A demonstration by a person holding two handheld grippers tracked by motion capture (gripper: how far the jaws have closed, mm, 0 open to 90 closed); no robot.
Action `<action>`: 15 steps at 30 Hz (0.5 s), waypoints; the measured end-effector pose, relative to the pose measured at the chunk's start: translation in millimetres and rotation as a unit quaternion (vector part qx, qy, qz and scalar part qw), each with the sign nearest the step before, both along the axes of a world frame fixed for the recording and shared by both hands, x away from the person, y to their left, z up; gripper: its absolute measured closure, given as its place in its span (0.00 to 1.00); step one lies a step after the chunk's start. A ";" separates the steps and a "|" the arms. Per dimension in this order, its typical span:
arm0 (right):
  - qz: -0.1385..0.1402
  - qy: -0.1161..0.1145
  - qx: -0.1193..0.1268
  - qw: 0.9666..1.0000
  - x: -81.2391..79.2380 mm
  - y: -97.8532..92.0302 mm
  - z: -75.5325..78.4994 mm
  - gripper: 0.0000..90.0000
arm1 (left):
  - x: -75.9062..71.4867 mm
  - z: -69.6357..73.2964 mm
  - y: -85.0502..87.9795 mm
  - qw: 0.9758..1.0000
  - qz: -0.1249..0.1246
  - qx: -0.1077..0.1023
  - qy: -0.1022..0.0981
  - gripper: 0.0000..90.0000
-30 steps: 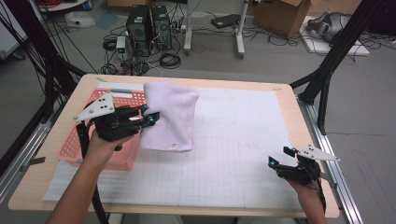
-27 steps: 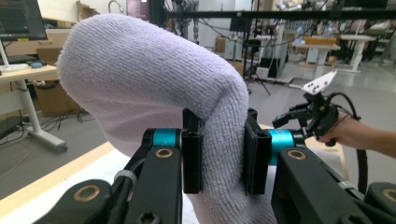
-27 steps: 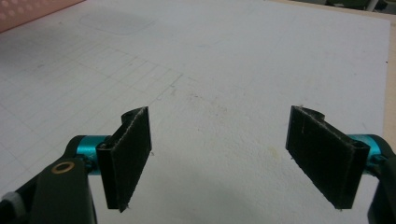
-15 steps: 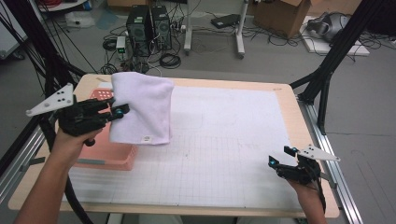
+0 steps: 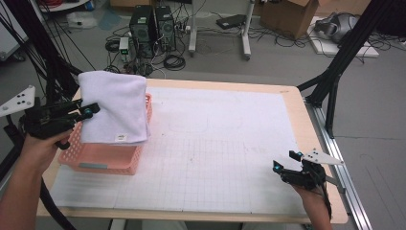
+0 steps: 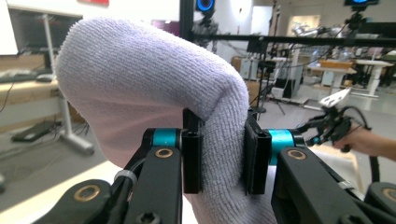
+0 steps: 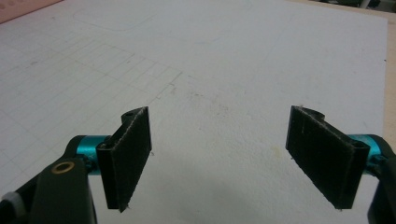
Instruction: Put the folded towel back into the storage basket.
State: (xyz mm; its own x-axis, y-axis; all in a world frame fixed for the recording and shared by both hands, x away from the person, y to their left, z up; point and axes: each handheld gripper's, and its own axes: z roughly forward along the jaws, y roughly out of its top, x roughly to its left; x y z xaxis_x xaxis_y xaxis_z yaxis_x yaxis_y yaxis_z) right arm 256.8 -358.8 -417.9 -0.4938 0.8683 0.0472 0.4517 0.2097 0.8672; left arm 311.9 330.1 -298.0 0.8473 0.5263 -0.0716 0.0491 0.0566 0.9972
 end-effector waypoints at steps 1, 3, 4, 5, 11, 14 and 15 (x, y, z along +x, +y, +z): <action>0.001 -0.001 -0.001 1.000 -0.1 0.9 -0.1 0.24 | 1.6 -4.1 2.7 1.000 0.005 0.003 0.007 0.82; 0.001 0.001 -0.002 1.000 -0.5 2.4 -0.2 0.24 | 6.6 -17.7 8.9 1.000 0.016 0.006 0.025 0.82; 0.003 0.001 -0.004 1.000 -0.5 3.2 -0.2 0.24 | 8.7 -23.7 11.1 0.999 0.023 0.005 0.034 0.82; 0.003 0.000 -0.004 1.000 -0.4 4.2 -0.3 0.24 | 10.6 -28.0 13.4 0.999 0.027 0.007 0.038 0.81; 0.009 0.004 -0.009 1.000 -1.4 7.5 -0.7 0.24 | 25.3 -54.3 25.1 0.994 0.066 0.000 0.092 0.81; 0.010 0.003 -0.010 1.000 -1.7 8.5 -0.4 0.24 | 32.7 -61.8 25.0 0.987 0.089 0.025 0.132 0.81; 0.011 0.002 -0.011 1.000 -1.6 8.8 -0.5 0.24 | 34.8 -63.5 24.1 0.985 0.093 0.033 0.141 0.81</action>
